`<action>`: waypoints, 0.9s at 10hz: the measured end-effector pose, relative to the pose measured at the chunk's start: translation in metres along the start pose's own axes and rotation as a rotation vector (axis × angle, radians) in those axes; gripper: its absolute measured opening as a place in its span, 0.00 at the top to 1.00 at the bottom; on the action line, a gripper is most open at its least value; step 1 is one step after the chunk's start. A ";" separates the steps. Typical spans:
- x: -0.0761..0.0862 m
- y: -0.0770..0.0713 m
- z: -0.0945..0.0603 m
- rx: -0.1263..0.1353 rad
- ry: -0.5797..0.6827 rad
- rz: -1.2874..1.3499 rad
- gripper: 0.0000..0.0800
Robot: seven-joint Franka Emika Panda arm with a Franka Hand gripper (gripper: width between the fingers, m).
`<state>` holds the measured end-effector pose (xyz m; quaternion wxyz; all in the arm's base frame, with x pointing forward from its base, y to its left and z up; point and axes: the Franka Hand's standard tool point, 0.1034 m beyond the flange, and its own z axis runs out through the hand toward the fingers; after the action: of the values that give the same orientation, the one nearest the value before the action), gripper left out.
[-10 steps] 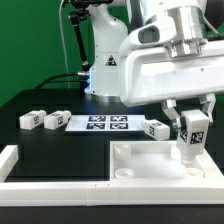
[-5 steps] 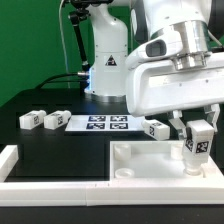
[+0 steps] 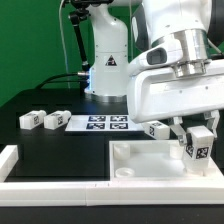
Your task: Assemble square table
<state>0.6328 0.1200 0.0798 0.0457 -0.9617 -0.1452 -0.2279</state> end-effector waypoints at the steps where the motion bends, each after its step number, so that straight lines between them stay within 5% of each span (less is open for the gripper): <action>1: 0.000 0.000 0.001 -0.007 0.024 0.000 0.64; 4: -0.001 0.000 0.000 -0.018 0.066 -0.002 0.64; 5: -0.001 0.000 0.001 -0.017 0.065 -0.002 0.44; 6: -0.001 0.000 0.001 -0.018 0.065 -0.002 0.44; 7: -0.001 0.000 0.001 -0.018 0.065 -0.002 0.28; 9: -0.001 0.000 0.001 -0.018 0.065 -0.002 0.20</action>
Offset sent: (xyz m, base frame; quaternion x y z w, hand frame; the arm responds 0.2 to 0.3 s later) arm 0.0000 0.0000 0.0000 0.0000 0.0000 0.0000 1.0000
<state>0.6322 0.1200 0.0788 0.0418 -0.9540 -0.1427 -0.2604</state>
